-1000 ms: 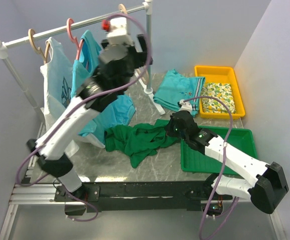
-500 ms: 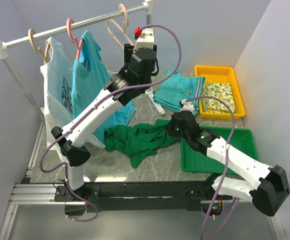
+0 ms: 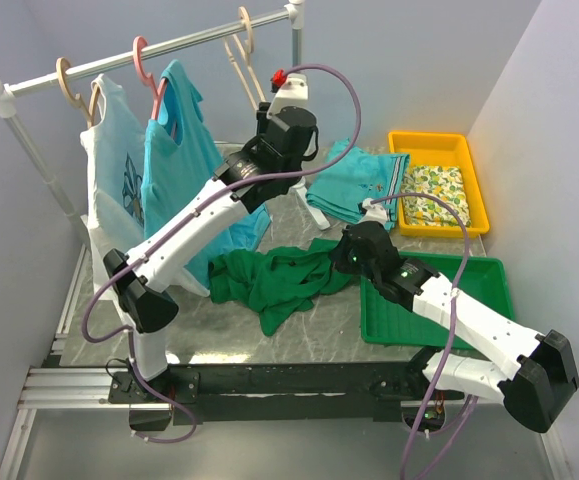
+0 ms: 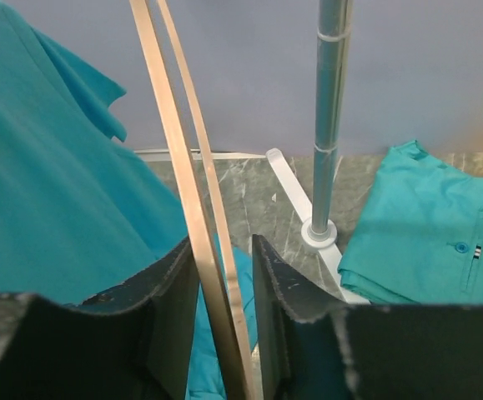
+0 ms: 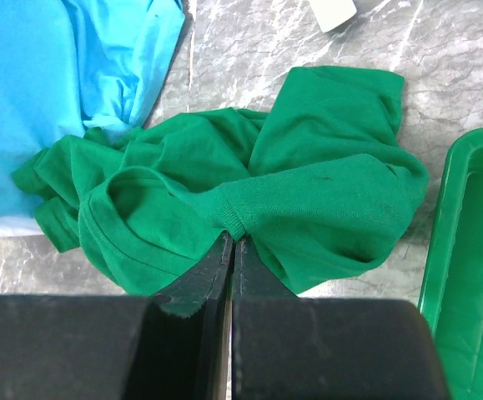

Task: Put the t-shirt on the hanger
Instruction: Pick up the hanger from the clothesline.

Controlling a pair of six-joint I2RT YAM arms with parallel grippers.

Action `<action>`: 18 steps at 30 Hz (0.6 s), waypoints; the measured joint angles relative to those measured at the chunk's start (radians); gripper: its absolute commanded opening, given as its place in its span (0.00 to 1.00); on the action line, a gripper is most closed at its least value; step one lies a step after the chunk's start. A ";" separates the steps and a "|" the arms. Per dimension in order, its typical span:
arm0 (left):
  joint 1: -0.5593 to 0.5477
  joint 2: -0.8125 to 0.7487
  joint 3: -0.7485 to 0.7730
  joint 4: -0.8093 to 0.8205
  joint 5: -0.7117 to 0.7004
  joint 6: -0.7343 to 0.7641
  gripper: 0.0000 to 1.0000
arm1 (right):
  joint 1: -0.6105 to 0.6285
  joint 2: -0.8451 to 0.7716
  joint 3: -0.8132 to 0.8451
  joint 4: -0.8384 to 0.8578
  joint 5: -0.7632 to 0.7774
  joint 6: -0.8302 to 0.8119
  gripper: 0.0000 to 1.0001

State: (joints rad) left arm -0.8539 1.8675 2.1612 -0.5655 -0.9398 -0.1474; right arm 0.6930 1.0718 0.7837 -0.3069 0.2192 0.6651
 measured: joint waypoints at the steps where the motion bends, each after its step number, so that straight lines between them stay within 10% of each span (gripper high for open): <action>1: 0.000 -0.001 -0.004 -0.002 0.000 -0.003 0.29 | 0.000 0.000 0.000 0.000 0.000 0.000 0.00; 11: 0.002 -0.064 -0.020 0.003 -0.012 0.009 0.02 | 0.000 -0.002 0.000 0.000 -0.003 0.000 0.00; 18: 0.003 -0.093 -0.032 0.016 -0.044 0.036 0.01 | 0.000 -0.002 0.000 0.000 -0.003 0.000 0.00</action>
State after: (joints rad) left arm -0.8513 1.7741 2.1288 -0.5499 -0.9840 -0.1116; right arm 0.6930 1.0698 0.7837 -0.3065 0.2157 0.6651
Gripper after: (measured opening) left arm 0.110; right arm 0.012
